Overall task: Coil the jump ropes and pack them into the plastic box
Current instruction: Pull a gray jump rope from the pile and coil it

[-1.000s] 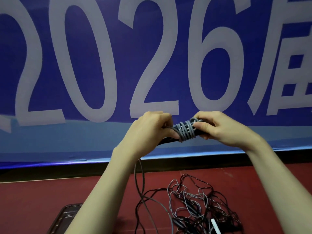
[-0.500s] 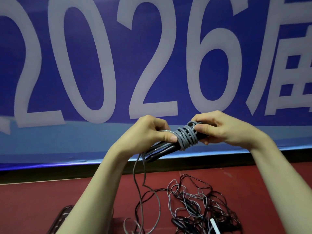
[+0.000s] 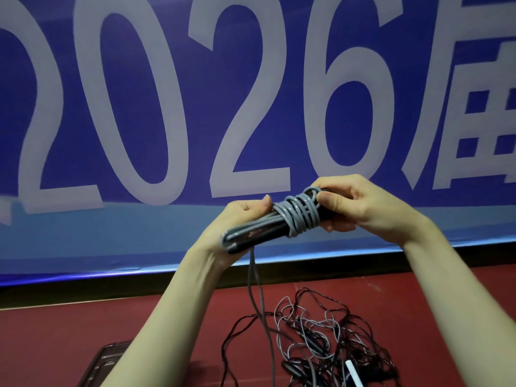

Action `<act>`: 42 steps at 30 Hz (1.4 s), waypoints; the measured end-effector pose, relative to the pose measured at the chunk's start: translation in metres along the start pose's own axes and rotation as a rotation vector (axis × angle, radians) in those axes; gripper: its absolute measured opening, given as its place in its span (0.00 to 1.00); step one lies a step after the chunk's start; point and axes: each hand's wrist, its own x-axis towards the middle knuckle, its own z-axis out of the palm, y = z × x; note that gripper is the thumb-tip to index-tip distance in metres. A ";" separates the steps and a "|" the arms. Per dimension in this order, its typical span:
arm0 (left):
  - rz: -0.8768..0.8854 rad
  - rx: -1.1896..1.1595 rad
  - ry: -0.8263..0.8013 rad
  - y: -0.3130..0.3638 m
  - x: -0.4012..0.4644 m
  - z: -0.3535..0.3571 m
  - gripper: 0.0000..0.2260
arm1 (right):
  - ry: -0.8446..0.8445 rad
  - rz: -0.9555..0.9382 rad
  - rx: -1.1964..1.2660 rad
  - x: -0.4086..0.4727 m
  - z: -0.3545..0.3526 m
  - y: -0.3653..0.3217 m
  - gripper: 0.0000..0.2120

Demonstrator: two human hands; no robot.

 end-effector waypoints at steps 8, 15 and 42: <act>-0.053 -0.660 0.108 -0.005 0.016 0.017 0.11 | 0.171 -0.067 0.145 0.013 0.017 0.011 0.17; 0.083 -0.984 0.218 -0.020 0.024 0.024 0.10 | 0.287 -0.057 0.128 0.023 0.034 0.021 0.14; 0.201 0.891 0.469 -0.038 0.023 0.014 0.11 | 0.794 0.114 0.082 0.040 0.047 0.055 0.12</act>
